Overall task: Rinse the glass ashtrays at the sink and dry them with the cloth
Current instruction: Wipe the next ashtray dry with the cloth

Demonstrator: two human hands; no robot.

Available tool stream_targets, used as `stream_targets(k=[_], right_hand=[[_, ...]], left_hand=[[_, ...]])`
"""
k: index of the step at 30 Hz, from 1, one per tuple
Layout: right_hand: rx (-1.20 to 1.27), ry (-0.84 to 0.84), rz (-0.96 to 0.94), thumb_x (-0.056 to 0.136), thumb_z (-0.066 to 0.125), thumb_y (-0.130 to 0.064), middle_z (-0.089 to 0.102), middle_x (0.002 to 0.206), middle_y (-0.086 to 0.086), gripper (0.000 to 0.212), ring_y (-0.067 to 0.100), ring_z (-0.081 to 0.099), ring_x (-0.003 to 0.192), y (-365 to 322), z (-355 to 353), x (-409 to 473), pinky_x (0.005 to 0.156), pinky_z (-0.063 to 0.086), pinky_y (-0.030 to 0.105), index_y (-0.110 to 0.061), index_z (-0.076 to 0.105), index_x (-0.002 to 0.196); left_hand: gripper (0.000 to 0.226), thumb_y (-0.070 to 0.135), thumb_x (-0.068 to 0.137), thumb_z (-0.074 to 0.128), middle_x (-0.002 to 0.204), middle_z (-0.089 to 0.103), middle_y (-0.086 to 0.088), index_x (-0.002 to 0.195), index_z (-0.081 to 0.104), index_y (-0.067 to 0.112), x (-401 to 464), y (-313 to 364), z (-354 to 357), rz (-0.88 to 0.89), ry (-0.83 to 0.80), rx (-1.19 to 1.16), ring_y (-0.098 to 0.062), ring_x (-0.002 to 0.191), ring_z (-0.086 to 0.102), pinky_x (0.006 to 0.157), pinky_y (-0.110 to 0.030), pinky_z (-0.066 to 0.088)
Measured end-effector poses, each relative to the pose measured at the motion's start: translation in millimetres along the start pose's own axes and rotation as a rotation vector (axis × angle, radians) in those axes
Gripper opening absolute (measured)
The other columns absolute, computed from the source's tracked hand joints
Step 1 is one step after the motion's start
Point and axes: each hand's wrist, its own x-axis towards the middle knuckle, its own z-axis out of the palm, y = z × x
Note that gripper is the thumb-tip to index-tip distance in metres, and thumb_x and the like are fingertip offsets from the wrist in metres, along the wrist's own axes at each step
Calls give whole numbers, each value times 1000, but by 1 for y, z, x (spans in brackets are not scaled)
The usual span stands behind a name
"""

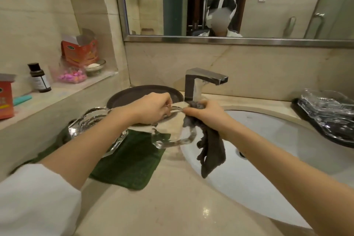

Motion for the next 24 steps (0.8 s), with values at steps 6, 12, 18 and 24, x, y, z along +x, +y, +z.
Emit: stream_targets(k=[6,12,18,24], right_hand=[[161,310,4,91,49,-18,53,86,8,16,19,54,75,-7,-71,-18,71,48,34,-13,37,101],[-89,359,-344,88,46,4,47,100,-4,36,15,54,93,3,-72,-33,81,50,32,-19,31,111],[-817,158,-547,89,50,-10,64,103,2,21,20,57,96,56,-58,-42,79,44,26,-10,62,105],[-1321,229,-629,79,30,-5,70,92,16,41,37,61,84,72,-75,-30,76,54,46,2,68,89]], left_hand=[[15,9,98,39,96,60,-6,112,43,10,19,47,35,-183,-28,-780,-17,77,65,56,-24,54],[22,3,97,41,102,56,-3,118,44,5,28,82,70,-257,-211,-1379,-20,78,65,57,-28,58],[34,-8,90,36,93,65,-8,112,54,12,26,91,83,-82,-236,-1341,-14,71,68,66,-35,58],[52,-13,89,35,123,60,-9,130,41,19,26,91,88,-61,-245,-1400,-28,95,69,68,-37,58]])
